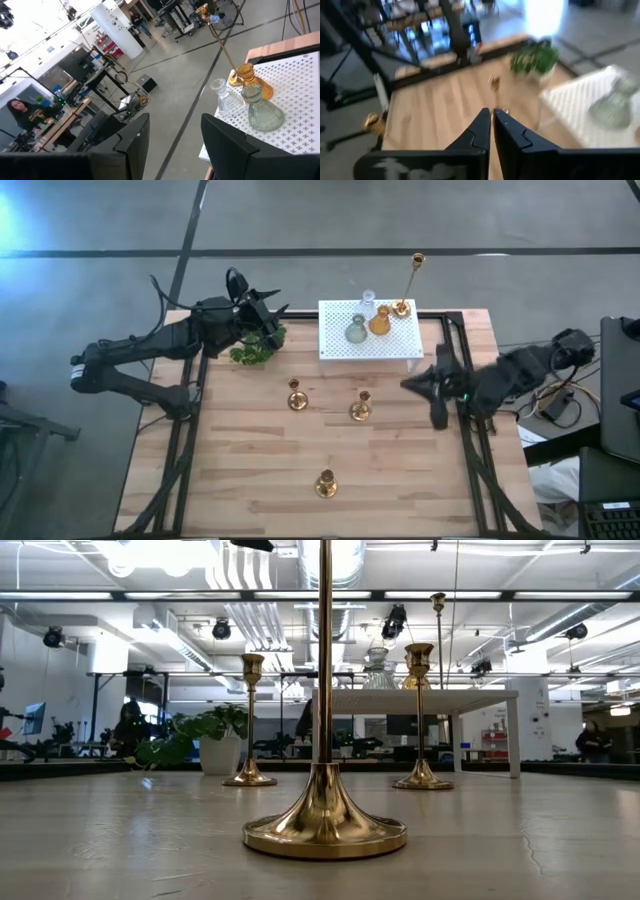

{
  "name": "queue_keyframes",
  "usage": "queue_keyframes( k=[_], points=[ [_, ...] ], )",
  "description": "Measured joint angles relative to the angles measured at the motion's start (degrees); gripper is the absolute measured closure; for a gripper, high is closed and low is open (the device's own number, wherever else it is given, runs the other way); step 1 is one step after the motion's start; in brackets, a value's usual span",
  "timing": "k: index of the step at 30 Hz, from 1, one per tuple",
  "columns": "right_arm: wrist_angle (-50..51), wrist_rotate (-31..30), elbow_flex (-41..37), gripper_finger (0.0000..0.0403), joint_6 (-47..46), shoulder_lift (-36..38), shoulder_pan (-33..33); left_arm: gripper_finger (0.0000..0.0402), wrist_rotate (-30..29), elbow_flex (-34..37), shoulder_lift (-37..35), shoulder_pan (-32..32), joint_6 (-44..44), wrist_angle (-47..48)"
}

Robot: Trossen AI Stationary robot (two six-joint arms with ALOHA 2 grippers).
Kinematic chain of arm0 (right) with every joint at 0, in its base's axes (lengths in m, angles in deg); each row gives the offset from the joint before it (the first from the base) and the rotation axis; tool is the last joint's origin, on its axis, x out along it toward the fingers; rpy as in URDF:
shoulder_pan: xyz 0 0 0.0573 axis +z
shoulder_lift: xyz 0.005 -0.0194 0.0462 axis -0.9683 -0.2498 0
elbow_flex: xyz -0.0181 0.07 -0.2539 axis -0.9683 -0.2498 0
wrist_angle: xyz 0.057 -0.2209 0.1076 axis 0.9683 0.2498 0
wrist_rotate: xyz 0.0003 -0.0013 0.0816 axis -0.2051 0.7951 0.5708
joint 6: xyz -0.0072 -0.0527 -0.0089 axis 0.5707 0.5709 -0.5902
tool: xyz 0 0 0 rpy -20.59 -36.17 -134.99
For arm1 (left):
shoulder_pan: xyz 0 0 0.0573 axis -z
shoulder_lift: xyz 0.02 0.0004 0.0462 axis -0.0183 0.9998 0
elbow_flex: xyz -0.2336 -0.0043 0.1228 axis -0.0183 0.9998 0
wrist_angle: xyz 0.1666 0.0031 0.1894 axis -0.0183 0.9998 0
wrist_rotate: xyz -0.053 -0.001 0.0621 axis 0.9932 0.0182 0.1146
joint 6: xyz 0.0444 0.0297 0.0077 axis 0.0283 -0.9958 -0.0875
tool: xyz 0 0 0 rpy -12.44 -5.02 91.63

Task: Pick & Place candle stick holders
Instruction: Put the golden candle holder on the shelf

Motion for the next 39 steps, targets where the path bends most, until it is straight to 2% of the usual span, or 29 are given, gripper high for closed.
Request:
queue_keyframes(
  k=[4, 8, 17, 21, 31, 35, 39],
  points=[
    [3.67, -1.2, -0.39, 0.0392, -10.26, -4.16, 5.4, 0.0218, 0.0, 0.0, 0.0, 0.0, 1.52, 0.41],
    [3.73, -1.68, -1.58, 0.0394, -16.06, -8.0, 9.26, 0.0218, 0.02, 0.0, 0.0, 0.02, 3.03, 0.43],
    [3.74, 0.17, -2.41, 0.0394, -18.55, -17.67, 13.86, 0.0218, 0.68, 0.0, 0.02, 0.02, 4.47, 0.46],
    [2.8, 4.14, -2.43, 0.0394, -18.57, -22.23, 14.05, 0.0218, 1.8, 0.0, 0.02, 0.07, 8.74, 0.43],
    [-8.0, 7.06, -2.47, 0.039, -18.59, -33.73, 14.03, 0.0218, 2.38, 0.0, 0.07, 0.07, 16.24, -0.99],
    [-18.1, 7.44, -2.47, 0.0364, -18.08, -37.29, 14.03, 0.0218, 2.39, 0.0, 0.41, 0.07, 20.68, -0.83],
    [-25.43, 6.3, -2.45, 0.0323, -16.43, -41.07, 14.01, 0.0218, 2.38, 0.02, 0.34, 0.07, 21.01, -1.03]
  ],
)
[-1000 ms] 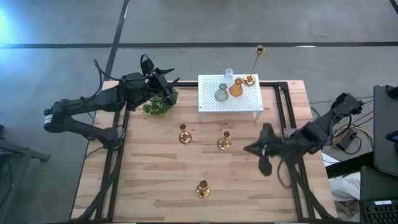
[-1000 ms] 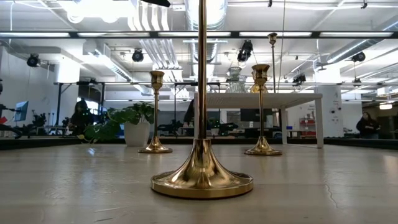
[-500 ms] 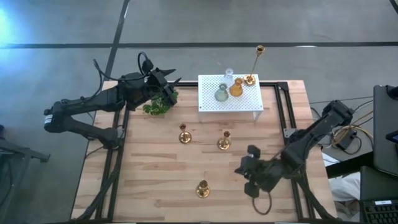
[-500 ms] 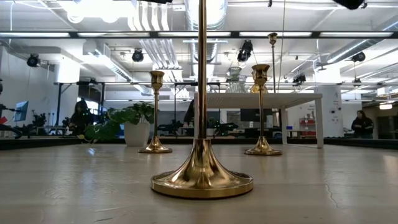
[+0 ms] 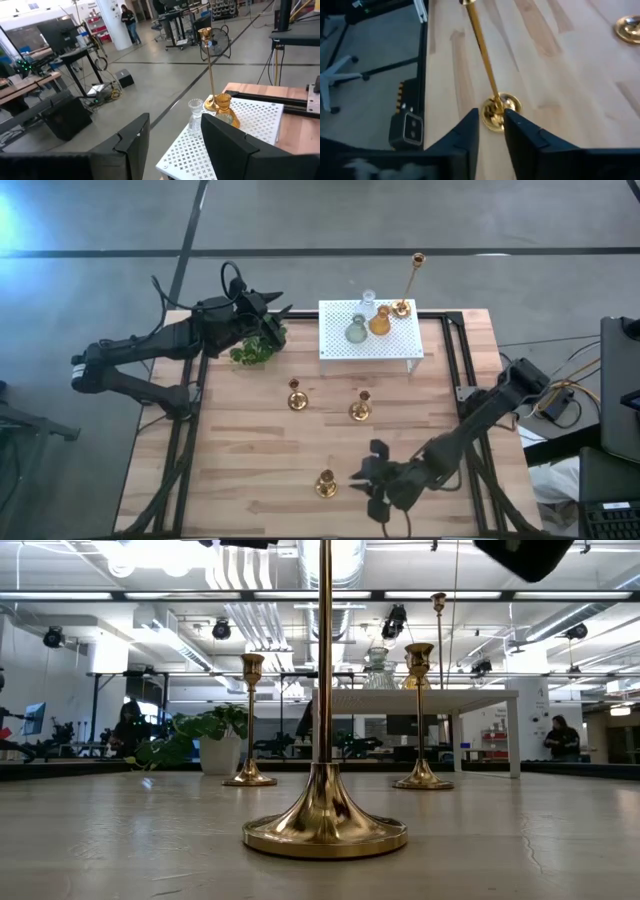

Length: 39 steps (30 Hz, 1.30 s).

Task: Pick & Place candle stick holders
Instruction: Put the golden candle holder on the shelf

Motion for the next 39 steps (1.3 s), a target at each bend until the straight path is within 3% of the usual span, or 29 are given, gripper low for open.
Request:
queue_keyframes(
  k=[7, 11, 21, 28, 35, 39],
  points=[
    [-12.38, -0.54, 0.0, 0.0256, 4.82, -6.18, -0.55, 0.0218, 0.0, 0.0, -0.02, 0.0, 0.11, 0.06],
    [-13.2, -2.39, 0.94, 0.023, 5.63, -8.52, -1.83, 0.0218, 0.01, 0.0, 0.01, 0.0, 0.11, 0.34],
    [-13.04, -3.52, 5.76, 0.0209, 9.23, -9.53, -4.89, 0.0218, 0.0, 0.0, 0.12, 0.0, 1.62, 1.05],
    [-12.73, -3.36, 8.07, 0.0252, 11.66, -9.39, -5.51, 0.0218, 0.0, 0.0, 0.13, 0.0, 1.64, 2.67],
    [-11.41, -3.55, 8.37, 0.0376, 11.86, -9.56, -5.64, 0.0218, 0.0, 0.0, 0.14, 0.0, 1.64, 2.87],
    [-11.41, -2.97, 8.35, 0.0389, 11.42, -9.37, -5.67, 0.0218, 0.0, 0.0, 0.13, 0.0, 1.86, 3.7]
  ],
)
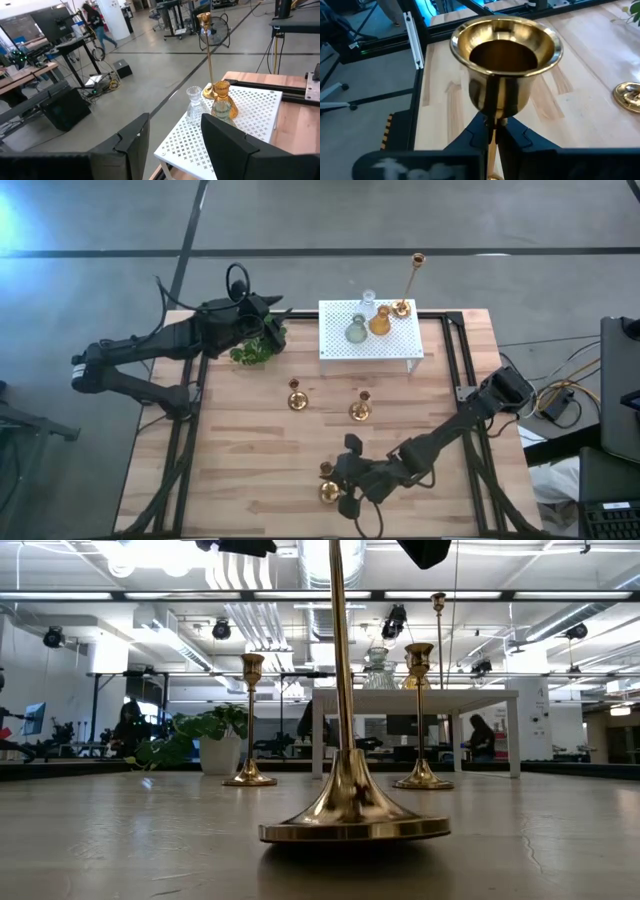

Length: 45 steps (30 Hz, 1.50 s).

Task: Pick & Place candle stick holders
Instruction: Put the golden candle holder on the shelf

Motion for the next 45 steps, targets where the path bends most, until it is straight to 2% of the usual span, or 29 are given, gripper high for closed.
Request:
queue_keyframes(
  k=[6, 11, 22, 30, 37, 45],
  points=[
    [0.39, -0.37, 0.0, 0.0391, -0.02, 0.14, 0.03, 0.0218, 0.01, 0.0, 0.0, 0.0, 3.43, 2.64],
    [4.78, -1.36, 0.0, 0.0392, -0.2, 1.73, 0.03, 0.0218, 0.39, 0.0, 0.0, 0.0, 4.49, 5.19],
    [16.74, -2.2, 0.72, 0.0392, 1.04, 13.36, -2.35, 0.0219, 17.09, -0.02, -0.02, 0.02, 8.82, 5.58],
    [17.3, -1.28, 1.26, 0.0392, 8.65, 24.08, -9.17, 0.0218, 28.34, 0.0, -0.02, 0.85, 10.9, 5.42],
    [22.33, 7.15, 7.14, 0.0392, 14.37, 26.45, -19.39, 0.0218, 41.6, 0.0, 0.19, 0.86, 14.46, 2.44],
    [25.45, 17.18, 18.57, 0.0392, 21.54, 21.47, -28.93, 0.0218, 43.15, 0.02, 0.27, 0.85, 12.65, 1.47]
  ],
)
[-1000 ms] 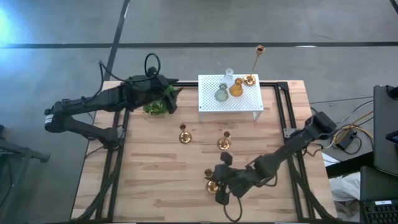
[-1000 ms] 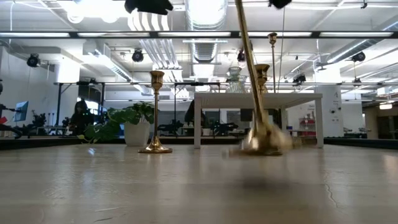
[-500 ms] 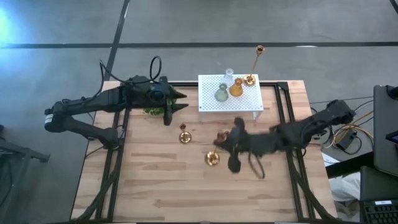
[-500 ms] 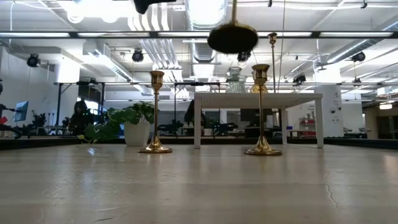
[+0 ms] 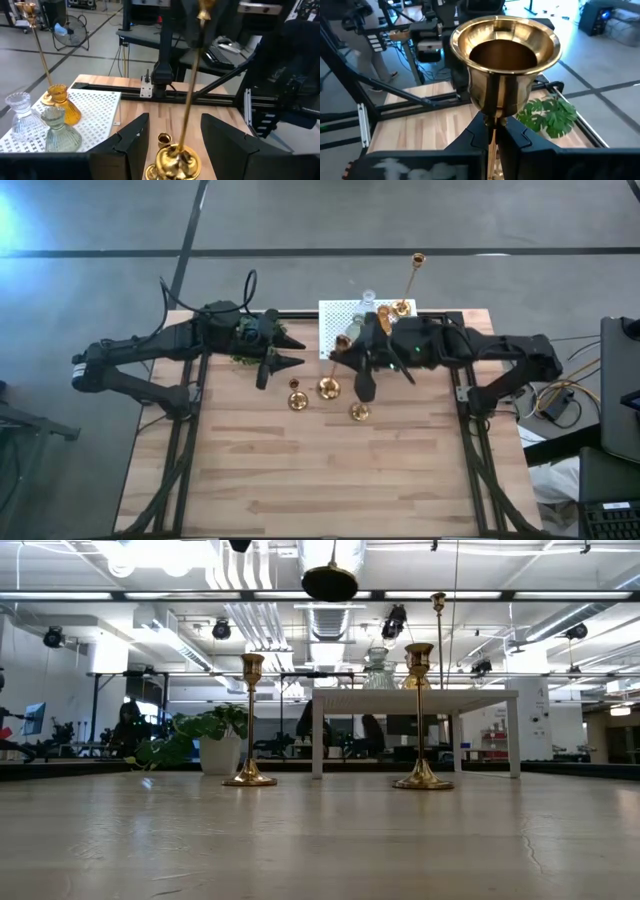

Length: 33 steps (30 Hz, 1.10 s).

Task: Pick & Place candle stick holders
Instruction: Put the golden candle holder on the shelf

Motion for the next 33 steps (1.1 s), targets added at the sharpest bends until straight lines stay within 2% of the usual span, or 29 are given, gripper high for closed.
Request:
queue_keyframes(
  k=[9, 22, 27, 33],
  points=[
    [1.61, 8.77, 7.79, 0.0392, 3.52, -6.94, -4.47, 0.0218, 0.2, 0.0, 0.0, 0.0, 0.21, -1.28],
    [5.09, 14.42, 22.12, 0.0392, 9.17, -15.41, -7.55, 0.0218, 0.93, 0.04, 0.0, 0.0, 1.93, -0.24],
    [5.73, 15.89, 24.01, 0.0392, 9.33, -16.36, -8.27, 0.0218, 1.4, 0.04, 0.0, 0.0, 1.93, -0.48],
    [5.44, 16.26, 23.77, 0.0392, 9.38, -16.36, -8.37, 0.0218, 1.68, 0.04, 0.0, 0.0, 1.38, -4.97]
  ],
)
